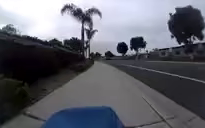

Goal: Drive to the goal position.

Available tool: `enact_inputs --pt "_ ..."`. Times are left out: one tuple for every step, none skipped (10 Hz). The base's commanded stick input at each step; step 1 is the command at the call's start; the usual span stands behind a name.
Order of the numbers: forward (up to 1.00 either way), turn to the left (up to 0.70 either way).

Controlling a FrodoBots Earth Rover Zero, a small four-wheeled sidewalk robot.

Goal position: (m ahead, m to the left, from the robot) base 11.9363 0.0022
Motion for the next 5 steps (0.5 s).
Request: enact_inputs --pt "1.0 0.0" --pt "1.0 0.0" --pt "1.0 0.0" --pt "1.0 0.0" --pt "1.0 0.0"
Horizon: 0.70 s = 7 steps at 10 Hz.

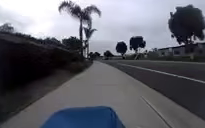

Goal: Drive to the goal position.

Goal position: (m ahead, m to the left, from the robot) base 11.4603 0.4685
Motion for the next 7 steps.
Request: enact_inputs --pt "1.0 0.0" --pt "1.0 0.0" --pt "1.0 0.0" --pt "1.0 0.0" --pt "1.0 0.0" --pt "1.0 0.0" --pt "1.0 0.0"
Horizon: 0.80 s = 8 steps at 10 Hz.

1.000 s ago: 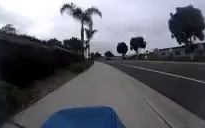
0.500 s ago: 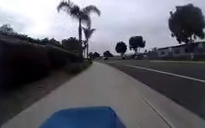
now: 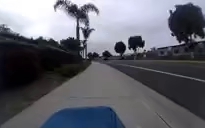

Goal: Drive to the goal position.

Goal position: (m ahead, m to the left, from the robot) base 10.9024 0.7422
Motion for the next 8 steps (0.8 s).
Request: enact_inputs --pt "1.0 0.0" --pt "1.0 0.0" --pt "1.0 0.0" --pt "1.0 0.0" --pt "1.0 0.0" --pt "1.0 0.19" --pt "1.0 0.27" --pt "1.0 0.27"
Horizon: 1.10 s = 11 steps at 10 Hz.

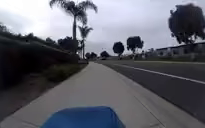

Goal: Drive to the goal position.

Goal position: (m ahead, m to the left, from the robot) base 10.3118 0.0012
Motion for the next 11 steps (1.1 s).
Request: enact_inputs --pt "1.0 0.27" --pt "1.0 0.27" --pt "1.0 0.27" --pt "1.0 0.27" --pt "1.0 0.27" --pt "1.0 0.0" --pt "1.0 0.0" --pt "1.0 0.0" --pt "1.0 0.0" --pt "1.0 0.15" --pt "1.0 0.27"
